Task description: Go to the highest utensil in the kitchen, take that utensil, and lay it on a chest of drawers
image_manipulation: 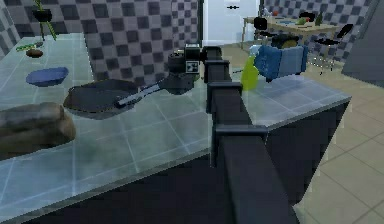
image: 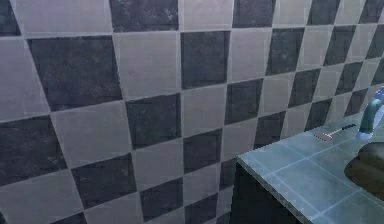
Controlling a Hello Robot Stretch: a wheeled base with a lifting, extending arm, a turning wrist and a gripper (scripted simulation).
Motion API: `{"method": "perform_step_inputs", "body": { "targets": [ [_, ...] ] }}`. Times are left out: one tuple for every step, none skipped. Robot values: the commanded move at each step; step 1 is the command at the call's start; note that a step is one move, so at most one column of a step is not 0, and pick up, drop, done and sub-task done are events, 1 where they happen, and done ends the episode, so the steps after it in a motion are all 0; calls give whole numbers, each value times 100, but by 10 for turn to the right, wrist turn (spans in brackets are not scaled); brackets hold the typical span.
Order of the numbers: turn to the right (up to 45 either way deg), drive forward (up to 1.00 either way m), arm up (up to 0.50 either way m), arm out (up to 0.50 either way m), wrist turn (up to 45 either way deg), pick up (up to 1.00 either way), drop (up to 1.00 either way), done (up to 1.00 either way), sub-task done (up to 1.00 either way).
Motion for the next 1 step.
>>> {"method": "perform_step_inputs", "body": {
  "targets": [
    [0,0,0,0,-450,0,0,0,0]
  ]
}}
